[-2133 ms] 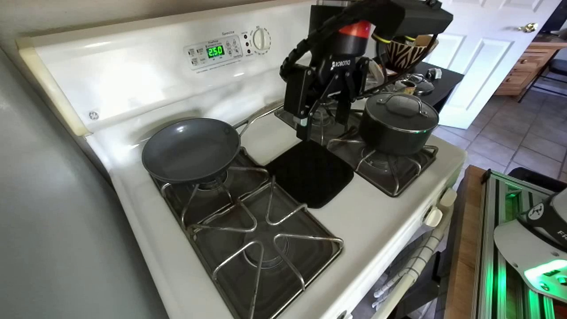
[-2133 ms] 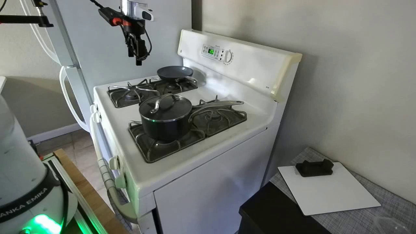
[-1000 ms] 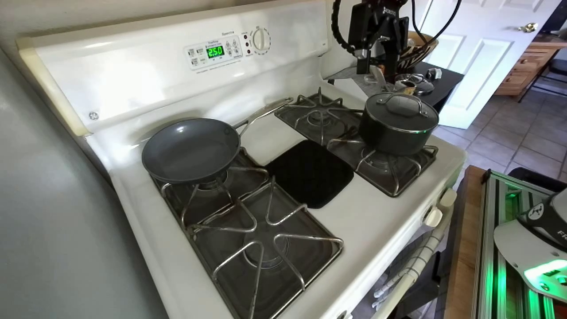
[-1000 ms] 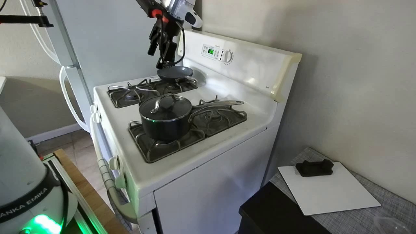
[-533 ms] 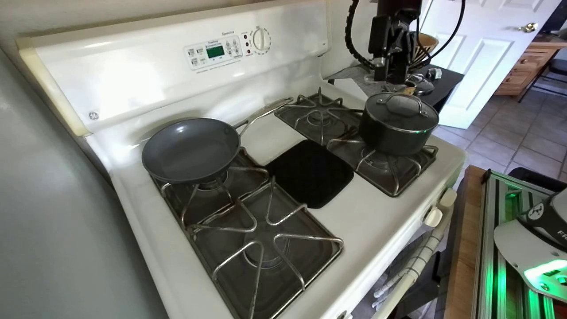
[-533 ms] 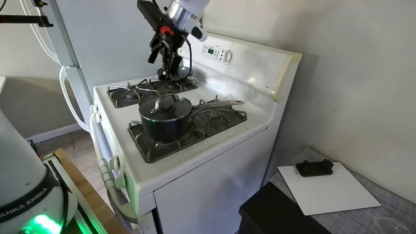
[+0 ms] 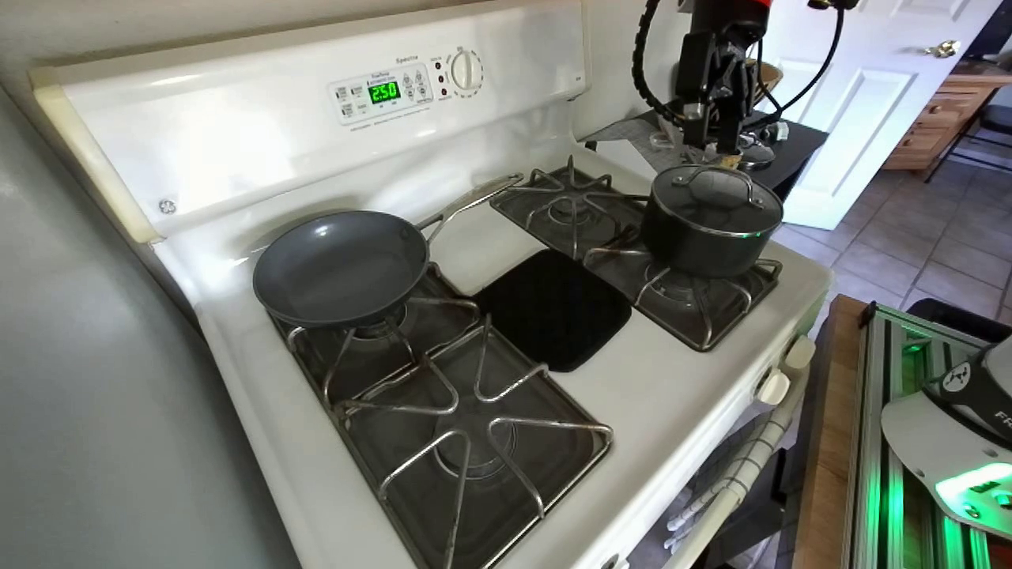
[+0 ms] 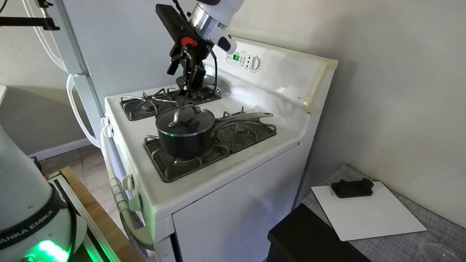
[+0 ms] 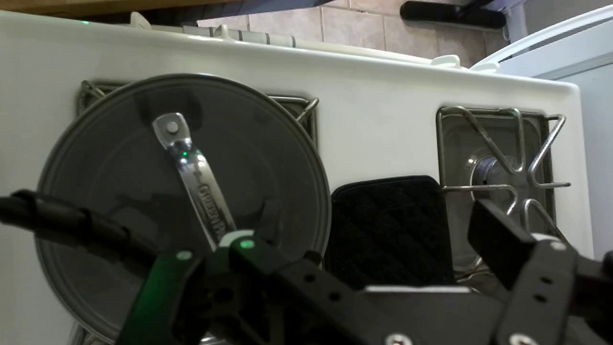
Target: Remove the glass lid from the pot and put it on the black pot holder on the stove
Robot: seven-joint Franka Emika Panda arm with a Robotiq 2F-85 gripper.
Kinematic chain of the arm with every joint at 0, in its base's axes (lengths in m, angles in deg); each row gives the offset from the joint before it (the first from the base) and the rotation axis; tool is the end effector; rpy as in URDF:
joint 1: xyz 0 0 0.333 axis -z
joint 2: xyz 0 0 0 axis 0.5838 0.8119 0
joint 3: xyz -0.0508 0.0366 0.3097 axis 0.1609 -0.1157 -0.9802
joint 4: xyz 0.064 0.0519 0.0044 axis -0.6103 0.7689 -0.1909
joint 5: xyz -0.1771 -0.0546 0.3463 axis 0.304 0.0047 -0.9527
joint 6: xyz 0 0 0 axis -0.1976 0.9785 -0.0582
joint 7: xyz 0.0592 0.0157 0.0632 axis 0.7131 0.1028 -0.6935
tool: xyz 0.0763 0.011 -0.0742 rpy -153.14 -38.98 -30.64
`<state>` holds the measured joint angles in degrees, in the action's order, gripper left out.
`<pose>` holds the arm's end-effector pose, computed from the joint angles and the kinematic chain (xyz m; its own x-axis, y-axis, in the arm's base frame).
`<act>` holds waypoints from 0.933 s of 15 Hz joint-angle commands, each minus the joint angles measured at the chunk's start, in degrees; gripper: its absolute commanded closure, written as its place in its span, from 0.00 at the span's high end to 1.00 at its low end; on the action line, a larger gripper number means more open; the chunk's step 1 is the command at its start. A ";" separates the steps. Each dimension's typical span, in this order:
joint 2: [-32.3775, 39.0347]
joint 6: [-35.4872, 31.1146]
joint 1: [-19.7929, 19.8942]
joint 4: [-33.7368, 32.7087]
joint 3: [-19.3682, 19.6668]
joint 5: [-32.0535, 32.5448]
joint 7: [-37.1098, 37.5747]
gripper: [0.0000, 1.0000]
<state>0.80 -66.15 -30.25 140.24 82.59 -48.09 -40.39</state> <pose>0.4345 -0.0709 0.4182 0.9187 -0.1286 -0.3734 -0.2754 -0.8863 -0.3724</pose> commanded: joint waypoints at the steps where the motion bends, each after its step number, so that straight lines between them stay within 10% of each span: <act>1: -1.18 -1.66 -0.14 1.14 -0.62 0.88 -2.00 1.00; 14: -5.77 -2.86 2.87 7.14 3.99 8.19 -17.06 1.00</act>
<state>-2.24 -66.57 -28.20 143.19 85.31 -40.89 -54.22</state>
